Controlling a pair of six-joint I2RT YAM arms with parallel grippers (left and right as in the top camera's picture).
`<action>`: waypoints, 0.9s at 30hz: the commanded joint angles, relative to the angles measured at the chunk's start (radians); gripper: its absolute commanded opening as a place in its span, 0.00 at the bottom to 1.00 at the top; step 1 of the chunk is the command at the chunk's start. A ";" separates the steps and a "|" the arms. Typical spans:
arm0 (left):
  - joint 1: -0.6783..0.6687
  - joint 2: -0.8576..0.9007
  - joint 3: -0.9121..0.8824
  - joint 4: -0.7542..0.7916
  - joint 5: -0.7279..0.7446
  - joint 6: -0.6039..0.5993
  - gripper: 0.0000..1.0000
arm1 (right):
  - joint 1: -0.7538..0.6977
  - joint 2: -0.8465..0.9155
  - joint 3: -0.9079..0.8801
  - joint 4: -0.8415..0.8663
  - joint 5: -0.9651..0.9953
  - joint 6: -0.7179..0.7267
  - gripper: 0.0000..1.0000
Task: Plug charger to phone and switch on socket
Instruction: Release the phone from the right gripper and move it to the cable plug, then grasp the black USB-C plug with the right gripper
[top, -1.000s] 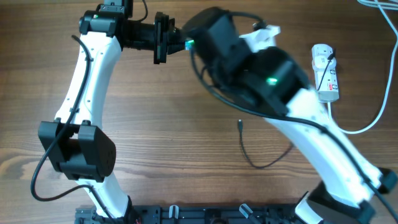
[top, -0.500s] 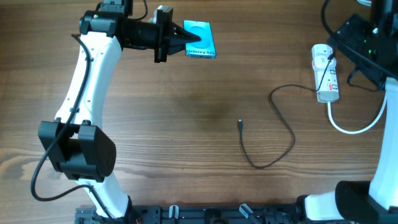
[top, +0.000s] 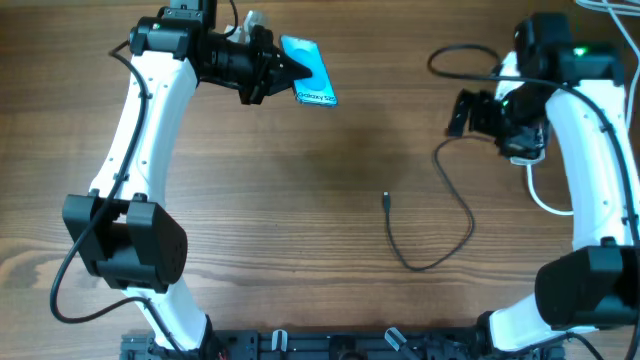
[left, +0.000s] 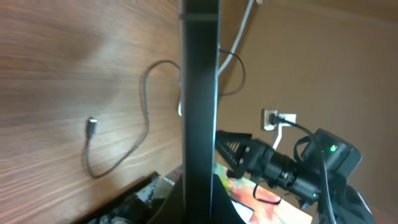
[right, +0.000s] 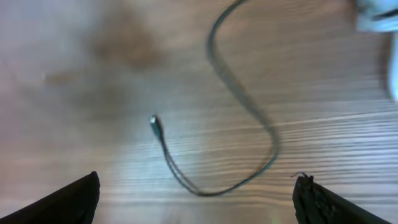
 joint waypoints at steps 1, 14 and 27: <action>-0.004 -0.033 0.007 0.003 -0.109 0.027 0.04 | 0.054 0.006 -0.134 0.059 -0.092 -0.073 0.93; 0.019 -0.033 0.007 -0.060 -0.356 0.019 0.04 | 0.426 0.007 -0.536 0.504 0.107 0.306 0.34; 0.028 -0.033 0.007 -0.074 -0.365 0.020 0.04 | 0.531 0.017 -0.660 0.675 0.244 0.347 0.33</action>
